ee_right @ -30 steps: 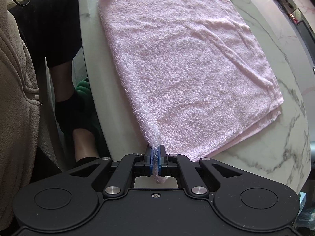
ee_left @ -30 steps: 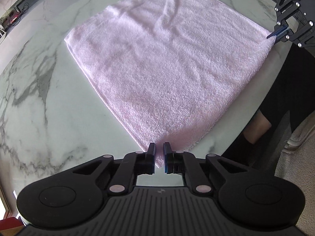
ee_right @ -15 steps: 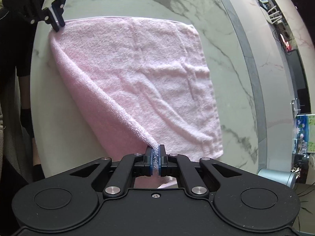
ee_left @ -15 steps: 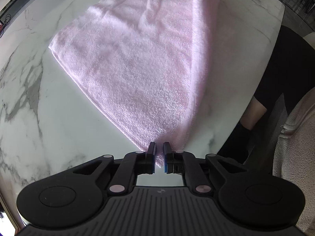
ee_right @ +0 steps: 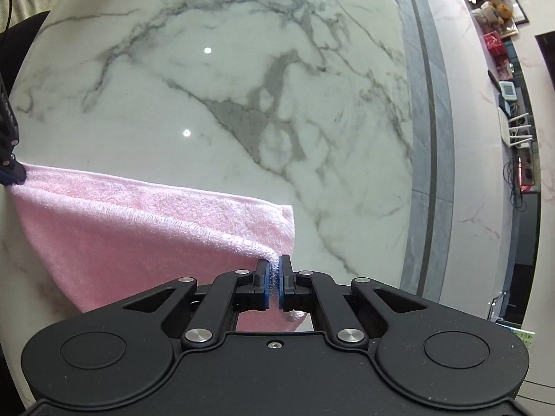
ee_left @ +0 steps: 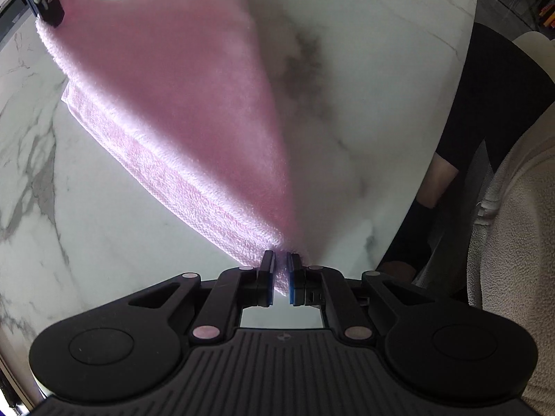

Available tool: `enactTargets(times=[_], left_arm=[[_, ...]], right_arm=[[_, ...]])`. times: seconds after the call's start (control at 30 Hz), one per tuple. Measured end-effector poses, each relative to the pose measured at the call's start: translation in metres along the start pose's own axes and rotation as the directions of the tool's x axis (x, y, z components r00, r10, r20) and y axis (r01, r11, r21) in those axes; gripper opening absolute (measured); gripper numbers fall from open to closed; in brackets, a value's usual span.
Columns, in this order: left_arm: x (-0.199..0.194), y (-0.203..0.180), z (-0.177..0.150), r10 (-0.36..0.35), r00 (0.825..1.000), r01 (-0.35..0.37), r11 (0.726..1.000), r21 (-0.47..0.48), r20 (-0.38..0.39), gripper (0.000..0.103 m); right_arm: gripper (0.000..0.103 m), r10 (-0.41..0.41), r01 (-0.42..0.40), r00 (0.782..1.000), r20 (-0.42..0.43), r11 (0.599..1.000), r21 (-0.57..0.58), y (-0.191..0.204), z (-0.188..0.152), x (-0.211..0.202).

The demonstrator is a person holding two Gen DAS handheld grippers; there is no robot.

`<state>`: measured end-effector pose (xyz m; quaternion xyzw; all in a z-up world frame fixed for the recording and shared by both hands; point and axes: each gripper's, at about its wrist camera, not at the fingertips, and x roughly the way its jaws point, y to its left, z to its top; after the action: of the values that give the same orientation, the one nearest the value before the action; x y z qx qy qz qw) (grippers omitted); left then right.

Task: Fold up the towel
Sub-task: 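Grasp the folded towel corner with the left gripper while the right gripper lifts its edge, then fold the towel over into a triangle and open both grippers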

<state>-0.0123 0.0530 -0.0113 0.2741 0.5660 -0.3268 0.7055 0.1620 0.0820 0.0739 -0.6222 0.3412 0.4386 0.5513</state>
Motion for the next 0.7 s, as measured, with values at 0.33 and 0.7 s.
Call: enactTargets(times=[0.33, 0.7], left_arm=[[-0.006, -0.001, 0.001, -0.003, 1.000, 0.003, 1.000, 0.000, 0.018, 0.006], [-0.009, 0.001, 0.002, -0.005, 1.000, 0.005, 1.000, -0.014, 0.006, 0.006]], right_arm=[[0.003, 0.114, -0.112, 0.993, -0.041, 0.993, 0.045, -0.005, 0.015, 0.067], [0.033, 0.108, -0.109, 0.994, 0.020, 0.989, 0.100, -0.014, 0.006, 0.080]])
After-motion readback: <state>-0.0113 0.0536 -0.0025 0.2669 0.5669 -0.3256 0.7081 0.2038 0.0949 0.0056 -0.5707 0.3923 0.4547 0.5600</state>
